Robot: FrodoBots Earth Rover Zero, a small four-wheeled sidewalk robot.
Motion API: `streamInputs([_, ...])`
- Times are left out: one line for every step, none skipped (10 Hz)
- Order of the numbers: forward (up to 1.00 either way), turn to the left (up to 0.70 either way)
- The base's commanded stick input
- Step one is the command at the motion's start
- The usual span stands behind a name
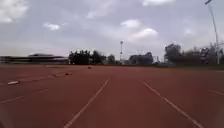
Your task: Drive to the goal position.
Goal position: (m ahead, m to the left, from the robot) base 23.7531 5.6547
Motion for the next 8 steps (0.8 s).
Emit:
streamInputs([0.45, 0.0])
streamInputs([0.45, 0.0])
streamInputs([0.45, 0.0])
streamInputs([0.45, 0.0])
streamInputs([0.45, 0.0])
streamInputs([0.45, 0.0])
streamInputs([0.45, 0.0])
streamInputs([0.45, 0.0])
